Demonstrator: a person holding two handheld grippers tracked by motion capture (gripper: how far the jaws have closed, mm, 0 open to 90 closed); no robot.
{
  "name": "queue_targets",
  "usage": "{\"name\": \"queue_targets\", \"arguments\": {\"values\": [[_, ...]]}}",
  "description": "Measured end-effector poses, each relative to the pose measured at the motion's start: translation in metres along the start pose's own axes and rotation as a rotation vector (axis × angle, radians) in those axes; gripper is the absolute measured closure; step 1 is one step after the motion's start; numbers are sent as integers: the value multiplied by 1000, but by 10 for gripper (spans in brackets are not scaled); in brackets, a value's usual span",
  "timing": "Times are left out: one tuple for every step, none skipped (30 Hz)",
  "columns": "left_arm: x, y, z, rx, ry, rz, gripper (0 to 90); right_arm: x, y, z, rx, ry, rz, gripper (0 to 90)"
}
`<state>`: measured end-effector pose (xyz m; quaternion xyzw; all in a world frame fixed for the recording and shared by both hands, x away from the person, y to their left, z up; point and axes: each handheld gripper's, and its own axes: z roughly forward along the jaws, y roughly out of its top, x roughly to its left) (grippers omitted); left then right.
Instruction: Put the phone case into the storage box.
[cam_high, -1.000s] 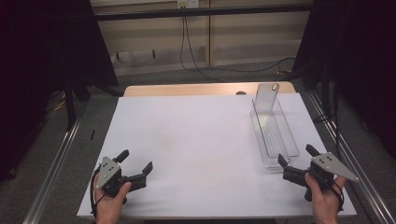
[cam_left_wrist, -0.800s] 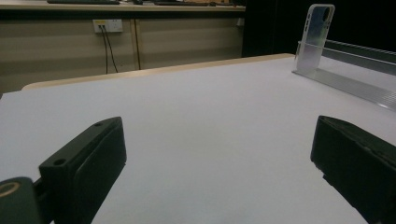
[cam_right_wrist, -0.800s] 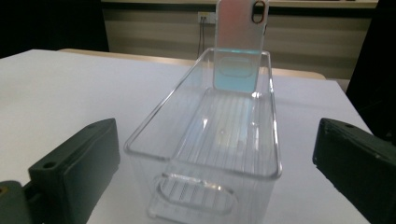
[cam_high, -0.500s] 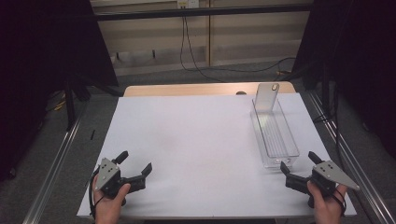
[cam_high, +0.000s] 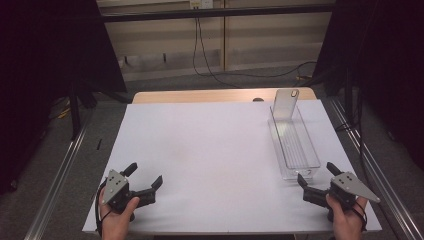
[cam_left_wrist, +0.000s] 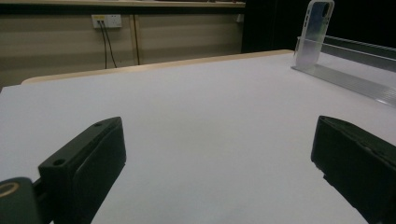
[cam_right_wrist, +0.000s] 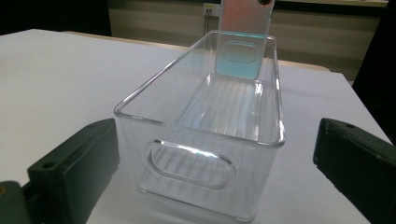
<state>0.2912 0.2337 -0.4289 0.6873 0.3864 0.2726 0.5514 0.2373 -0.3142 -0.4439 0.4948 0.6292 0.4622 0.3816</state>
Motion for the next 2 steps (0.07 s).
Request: {"name": "queue_targets", "arguments": {"values": [[0,0,0,1,0,1,33,-1,0,0,2,0,1,0],[0,0,1,-3,2,-4,33,-1,0,1,1,0,2,0]]}}
